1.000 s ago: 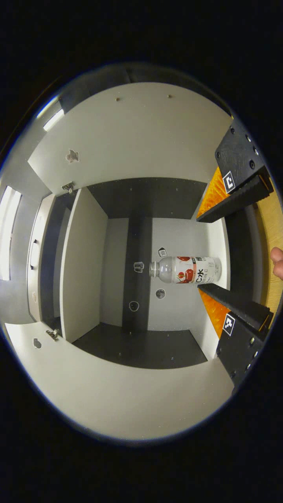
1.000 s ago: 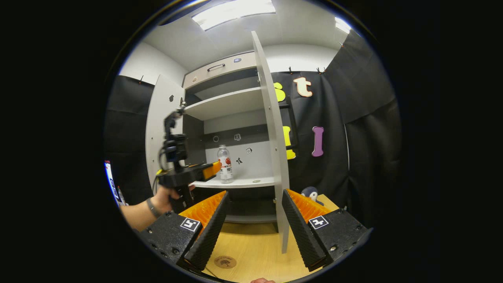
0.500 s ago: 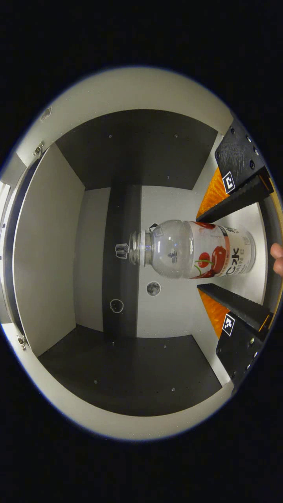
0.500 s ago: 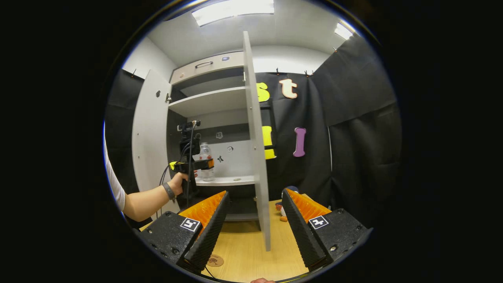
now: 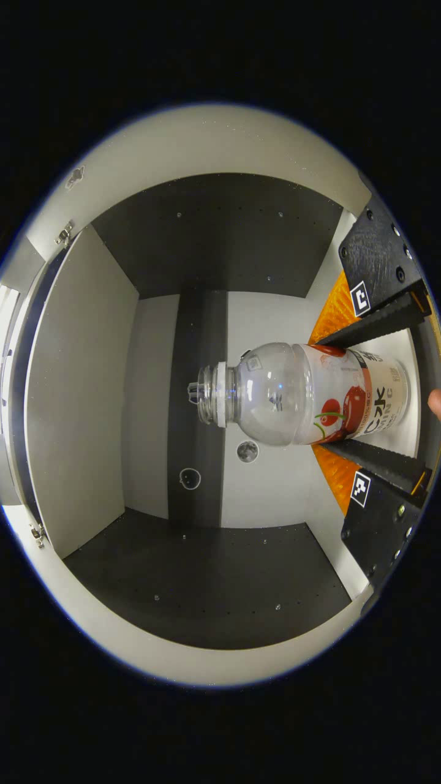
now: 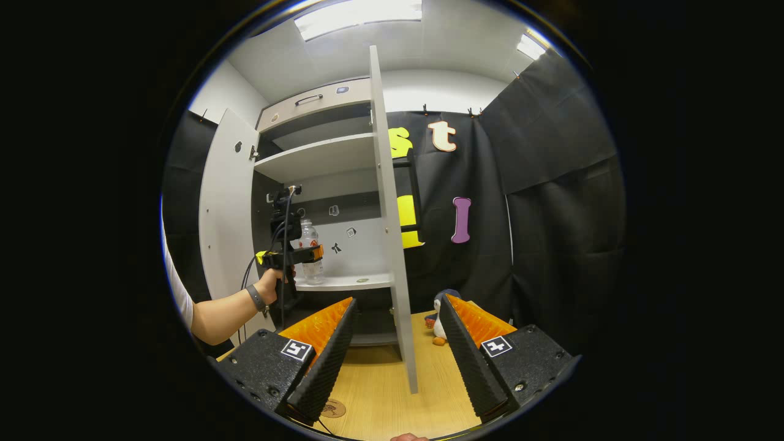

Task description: Grasp the bottle in the cabinet with the left hand and place it on the coaster, then close the right door with the right hand and the left door with the left hand.

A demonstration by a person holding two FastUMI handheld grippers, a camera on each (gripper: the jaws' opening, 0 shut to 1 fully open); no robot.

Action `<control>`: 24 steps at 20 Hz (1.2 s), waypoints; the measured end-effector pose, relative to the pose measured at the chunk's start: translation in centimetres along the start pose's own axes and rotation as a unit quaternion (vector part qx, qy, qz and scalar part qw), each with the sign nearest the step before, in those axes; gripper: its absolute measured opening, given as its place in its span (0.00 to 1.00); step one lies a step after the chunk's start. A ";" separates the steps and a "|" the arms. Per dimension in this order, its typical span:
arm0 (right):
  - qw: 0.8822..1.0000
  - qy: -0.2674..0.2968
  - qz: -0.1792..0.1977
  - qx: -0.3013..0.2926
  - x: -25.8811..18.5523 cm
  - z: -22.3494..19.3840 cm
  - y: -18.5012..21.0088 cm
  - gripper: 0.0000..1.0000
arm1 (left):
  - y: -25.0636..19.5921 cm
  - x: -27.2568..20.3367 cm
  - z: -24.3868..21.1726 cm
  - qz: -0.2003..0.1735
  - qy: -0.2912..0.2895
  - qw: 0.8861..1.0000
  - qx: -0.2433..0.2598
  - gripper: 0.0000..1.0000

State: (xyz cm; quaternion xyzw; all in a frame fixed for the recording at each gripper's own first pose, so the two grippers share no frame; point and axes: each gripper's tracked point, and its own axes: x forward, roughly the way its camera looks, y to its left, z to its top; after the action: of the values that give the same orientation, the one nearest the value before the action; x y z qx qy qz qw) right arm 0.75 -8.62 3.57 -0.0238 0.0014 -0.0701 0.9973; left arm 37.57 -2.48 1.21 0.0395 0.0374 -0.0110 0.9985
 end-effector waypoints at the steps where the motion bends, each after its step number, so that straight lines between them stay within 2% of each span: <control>1: 1.000 0.002 0.006 0.001 -0.1 -0.1 0.3 0.82 | -0.3 -0.8 0.7 -0.007 -0.008 1.000 0.000 0.76; 5: 0.999 0.000 0.037 0.000 -0.9 -0.2 2.2 0.83 | -0.7 -5.6 2.3 -0.025 -0.019 1.000 -0.005 0.76; 9: 0.998 0.007 0.068 0.005 -1.8 -0.5 3.8 0.82 | -1.3 -11.8 0.5 -0.028 -0.016 0.999 -0.020 0.76; 11: 0.997 0.013 0.082 0.005 -2.2 -0.4 4.5 0.82 | -1.6 -15.1 -1.6 -0.023 -0.008 0.999 -0.034 0.76; 12: 0.996 0.014 0.087 0.002 -2.4 -0.3 4.7 0.82 | -2.5 -16.7 -2.9 -0.033 -0.005 0.999 -0.041 0.76; 16: 0.996 0.016 0.088 -0.010 -2.5 0.3 4.7 0.83 | -5.0 -22.1 -9.4 -0.043 0.016 0.998 -0.032 0.76; 19: 0.995 0.020 0.098 -0.009 -2.7 0.6 5.3 0.83 | -7.0 -25.0 -13.8 -0.049 0.037 0.996 -0.059 0.76; 21: 0.995 0.015 0.103 -0.005 -3.0 1.1 5.6 0.83 | -7.4 -26.2 -17.0 -0.036 0.058 0.995 -0.069 0.76; 24: 0.995 0.023 0.097 -0.001 -3.1 0.7 5.0 0.83 | -7.3 -27.5 -22.0 0.006 0.094 0.993 -0.064 0.76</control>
State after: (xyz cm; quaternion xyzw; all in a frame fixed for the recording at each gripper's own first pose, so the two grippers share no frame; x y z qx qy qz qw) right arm -1.61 -3.18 4.04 -0.0225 0.0270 0.0263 0.9990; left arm 8.39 -7.45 -19.18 -0.0237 0.1317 0.0009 0.9910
